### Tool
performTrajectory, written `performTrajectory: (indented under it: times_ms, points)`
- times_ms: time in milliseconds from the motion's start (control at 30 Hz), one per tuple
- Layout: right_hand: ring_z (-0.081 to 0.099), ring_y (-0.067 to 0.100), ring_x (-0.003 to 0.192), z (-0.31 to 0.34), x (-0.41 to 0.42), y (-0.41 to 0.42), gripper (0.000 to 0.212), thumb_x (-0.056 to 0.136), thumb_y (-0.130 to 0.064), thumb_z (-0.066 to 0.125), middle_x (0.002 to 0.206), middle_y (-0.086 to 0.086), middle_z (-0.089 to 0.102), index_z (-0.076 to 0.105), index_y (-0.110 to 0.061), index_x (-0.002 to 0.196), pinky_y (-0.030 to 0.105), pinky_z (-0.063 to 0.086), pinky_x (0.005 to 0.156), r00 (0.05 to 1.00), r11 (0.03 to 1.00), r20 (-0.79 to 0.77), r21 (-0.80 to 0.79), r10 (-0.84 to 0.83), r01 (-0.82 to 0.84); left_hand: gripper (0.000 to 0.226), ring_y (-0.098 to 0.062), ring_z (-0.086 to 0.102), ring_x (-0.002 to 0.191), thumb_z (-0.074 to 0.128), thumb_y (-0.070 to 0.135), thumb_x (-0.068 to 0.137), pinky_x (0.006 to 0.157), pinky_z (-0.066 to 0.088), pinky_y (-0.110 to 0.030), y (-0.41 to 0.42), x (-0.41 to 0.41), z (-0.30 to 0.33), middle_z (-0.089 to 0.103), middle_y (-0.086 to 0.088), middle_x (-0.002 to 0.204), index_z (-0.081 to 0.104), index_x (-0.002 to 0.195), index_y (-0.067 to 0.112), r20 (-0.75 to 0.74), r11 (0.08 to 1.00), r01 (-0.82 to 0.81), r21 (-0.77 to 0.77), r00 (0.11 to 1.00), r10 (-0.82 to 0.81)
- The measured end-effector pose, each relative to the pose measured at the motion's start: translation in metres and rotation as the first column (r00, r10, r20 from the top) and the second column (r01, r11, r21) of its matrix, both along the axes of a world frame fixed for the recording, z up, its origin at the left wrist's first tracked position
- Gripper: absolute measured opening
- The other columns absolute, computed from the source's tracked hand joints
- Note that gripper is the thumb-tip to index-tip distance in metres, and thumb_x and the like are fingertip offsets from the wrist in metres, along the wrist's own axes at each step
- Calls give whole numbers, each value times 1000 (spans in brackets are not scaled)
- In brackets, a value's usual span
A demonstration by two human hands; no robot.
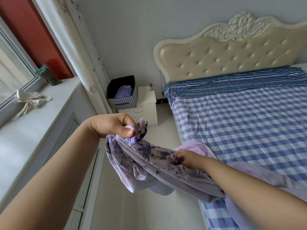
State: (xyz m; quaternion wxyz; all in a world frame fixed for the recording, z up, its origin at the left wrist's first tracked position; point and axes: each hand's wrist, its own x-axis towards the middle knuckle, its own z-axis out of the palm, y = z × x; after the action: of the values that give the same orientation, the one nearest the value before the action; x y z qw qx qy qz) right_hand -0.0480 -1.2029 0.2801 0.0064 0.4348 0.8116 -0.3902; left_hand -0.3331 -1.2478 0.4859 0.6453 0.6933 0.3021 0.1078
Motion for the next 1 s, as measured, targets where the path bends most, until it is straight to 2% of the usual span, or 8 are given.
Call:
performTrajectory:
  times_ms: [100,200,300,467,600,733,900,1000]
  points:
    - [55,-1,97,21,-7,-10,27,90,-10,54,115,-18,60,66,-10,115,22,44,94,998,993,-32,-101,62,-65,25,-6,45,56,68,42,84,61,41,-20,-2,-5,-2,54,11,61,65,66,24,0,1000,-5,5,1000,5]
    - [55,-13,74,39,-7,-11,12,87,-2,55,82,-34,61,65,-5,92,13,41,76,993,954,-70,-280,92,-108,29,-7,44,56,68,43,83,61,41,-21,-1,-14,-2,53,9,60,64,66,20,9,1000,-15,-1,1000,15]
    - [52,-6,61,57,-2,-8,20,88,0,58,61,-26,59,60,-16,75,9,40,64,995,925,-72,-370,65,-87,25,-4,50,58,69,43,83,63,44,-19,3,-26,-1,59,10,64,69,71,21,48,1000,-6,-26,999,7]
    - [55,4,62,65,7,-6,36,86,6,56,70,-6,59,66,-24,68,15,45,61,997,881,-5,-468,-76,64,21,0,50,59,69,44,82,62,43,-15,25,-44,-3,60,14,65,70,71,26,87,999,37,-29,996,-34]
    - [56,7,68,71,9,-10,4,82,-16,68,75,-3,62,67,-13,83,18,43,66,985,915,94,-365,-144,169,24,-1,57,57,76,44,74,60,47,-16,55,-71,-9,64,11,63,71,65,23,134,999,18,-35,991,-13]
    - [48,-6,52,54,-15,-23,22,88,-29,62,58,-16,55,58,-27,66,15,36,59,945,944,272,-221,-182,246,41,-13,64,60,87,48,58,62,53,-24,88,-107,-29,68,-5,66,72,64,11,94,997,-57,-48,994,61]
    - [39,5,56,33,-55,-42,36,98,-28,49,69,-5,49,49,-18,63,19,32,55,890,935,305,4,-340,356,44,-16,65,60,89,48,53,61,53,-24,121,-134,-42,69,-8,67,73,64,9,71,997,-11,-76,997,17]
    - [52,15,75,23,-67,-58,29,98,-20,44,91,6,57,63,-5,82,25,40,71,833,892,319,184,-452,414,49,-24,69,68,87,47,58,66,57,-31,133,-144,-47,72,-17,78,75,76,3,70,993,-60,-100,995,67]
